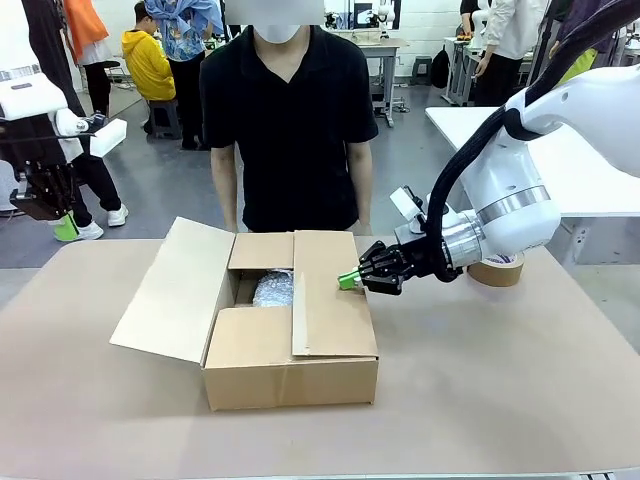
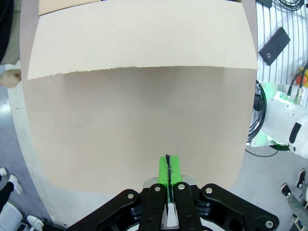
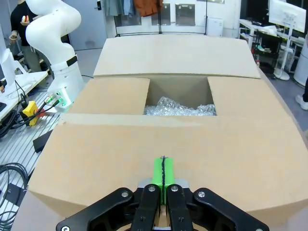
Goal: Wrap the clocks to prevent damage.
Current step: Push the left (or right) flap of the Package Box to close it, then after the human seals the box with tape, release both hands from the side flaps of the Package Box.
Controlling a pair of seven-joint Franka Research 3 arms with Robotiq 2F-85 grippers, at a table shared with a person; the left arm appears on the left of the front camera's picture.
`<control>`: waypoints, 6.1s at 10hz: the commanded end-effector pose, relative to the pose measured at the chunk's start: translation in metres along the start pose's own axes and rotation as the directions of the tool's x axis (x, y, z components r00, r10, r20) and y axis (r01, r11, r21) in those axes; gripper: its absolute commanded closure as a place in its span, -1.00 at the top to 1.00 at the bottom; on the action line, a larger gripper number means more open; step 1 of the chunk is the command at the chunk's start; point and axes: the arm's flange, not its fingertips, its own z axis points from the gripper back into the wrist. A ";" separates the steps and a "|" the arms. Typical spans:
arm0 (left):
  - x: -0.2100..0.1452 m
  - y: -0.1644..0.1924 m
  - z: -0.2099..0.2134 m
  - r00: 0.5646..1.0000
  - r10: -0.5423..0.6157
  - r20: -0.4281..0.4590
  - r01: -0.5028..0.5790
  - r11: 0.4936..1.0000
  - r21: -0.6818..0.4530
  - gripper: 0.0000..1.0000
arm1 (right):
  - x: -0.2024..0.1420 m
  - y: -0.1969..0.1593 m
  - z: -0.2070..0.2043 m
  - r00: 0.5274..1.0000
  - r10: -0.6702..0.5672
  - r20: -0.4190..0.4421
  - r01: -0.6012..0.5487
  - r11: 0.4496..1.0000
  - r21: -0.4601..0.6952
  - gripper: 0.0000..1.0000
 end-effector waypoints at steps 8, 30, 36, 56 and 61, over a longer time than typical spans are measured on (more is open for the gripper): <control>-0.044 0.014 -0.017 0.889 -0.138 0.436 0.164 0.986 -0.021 -0.99 | -0.002 0.000 -0.002 1.000 -0.009 0.000 0.009 1.000 -0.013 -0.98; -0.049 0.056 -0.214 0.373 0.007 0.928 0.212 0.973 -0.093 -0.99 | -0.002 0.000 -0.002 1.000 -0.009 0.000 0.009 1.000 -0.013 -0.98; 0.008 0.039 -0.196 0.307 -0.017 0.951 0.257 0.964 -0.066 -0.99 | -0.002 0.000 -0.002 1.000 -0.009 0.000 0.009 1.000 -0.013 -0.98; 0.073 0.066 -0.232 0.430 -0.064 0.901 0.235 0.971 -0.043 -0.99 | -0.002 0.000 -0.002 1.000 -0.009 0.000 0.009 1.000 -0.013 -0.98; 0.073 0.066 -0.232 0.430 -0.064 0.901 0.235 0.971 -0.043 -0.99 | -0.002 0.000 -0.002 1.000 -0.009 0.000 0.009 1.000 -0.013 -0.98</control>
